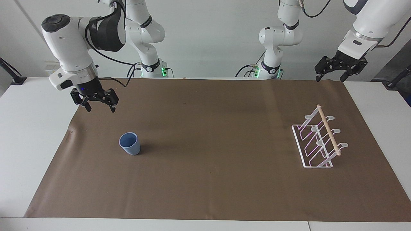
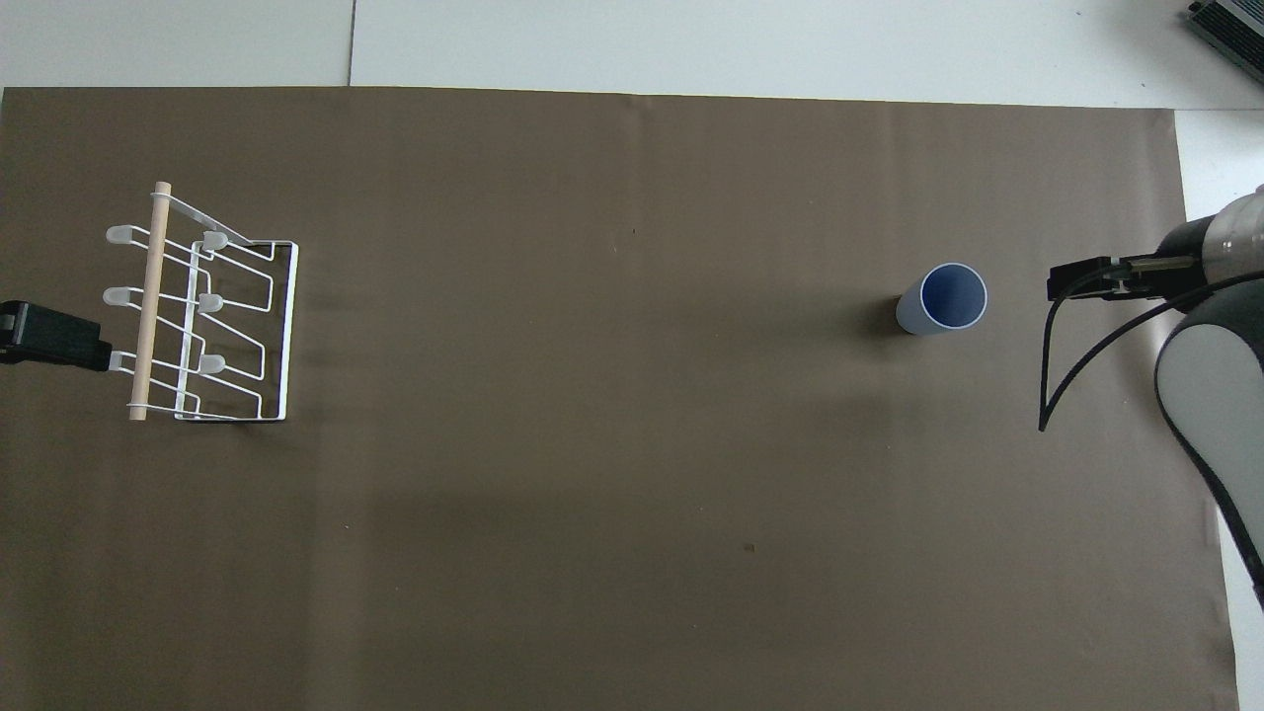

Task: Hang cup on cup holder
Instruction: 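Reach the right gripper to the blue cup and grasp its rim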

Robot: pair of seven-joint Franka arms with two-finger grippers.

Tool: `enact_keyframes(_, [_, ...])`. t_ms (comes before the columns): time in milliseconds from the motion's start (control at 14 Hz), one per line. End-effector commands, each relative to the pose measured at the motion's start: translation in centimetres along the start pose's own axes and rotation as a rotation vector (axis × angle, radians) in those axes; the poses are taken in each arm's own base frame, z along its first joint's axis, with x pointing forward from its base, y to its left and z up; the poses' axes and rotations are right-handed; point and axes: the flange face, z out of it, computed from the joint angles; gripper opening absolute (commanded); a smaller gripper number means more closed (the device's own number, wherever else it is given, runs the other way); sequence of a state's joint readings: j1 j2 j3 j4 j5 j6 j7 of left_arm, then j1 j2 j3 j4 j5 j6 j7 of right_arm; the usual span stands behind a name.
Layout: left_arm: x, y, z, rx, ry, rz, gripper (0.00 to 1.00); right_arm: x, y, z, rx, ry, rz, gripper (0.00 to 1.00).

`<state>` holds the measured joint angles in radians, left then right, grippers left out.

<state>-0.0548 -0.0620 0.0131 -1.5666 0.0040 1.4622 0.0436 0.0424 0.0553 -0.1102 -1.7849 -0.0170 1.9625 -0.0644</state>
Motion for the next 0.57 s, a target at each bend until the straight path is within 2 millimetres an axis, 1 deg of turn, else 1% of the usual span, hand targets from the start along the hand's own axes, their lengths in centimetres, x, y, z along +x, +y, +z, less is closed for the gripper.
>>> enact_keyframes(0, [-0.7,-0.3,-0.3,0.016,-0.004,-0.011,1.00,1.8,-0.2,4.2,0.036,0.018,-0.016,1.00])
enact_keyframes(71, [-0.7,-0.3,-0.3,0.016,-0.004,-0.011,1.00,2.3,-0.3,5.6,0.041,0.023,-0.013,1.00])
enact_keyframes(214, [-0.7,-0.2,-0.3,0.014,-0.004,-0.010,1.00,2.8,-0.5,7.4,0.048,0.025,-0.008,1.00])
enact_keyframes(356, [-0.7,-0.3,-0.2,0.016,-0.007,-0.011,1.00,2.2,-0.5,9.9,0.049,0.022,-0.004,1.00])
enact_keyframes(498, [-0.7,-0.3,-0.2,0.016,-0.007,-0.011,1.00,1.5,-0.6,11.5,0.047,0.025,-0.042,1.00])
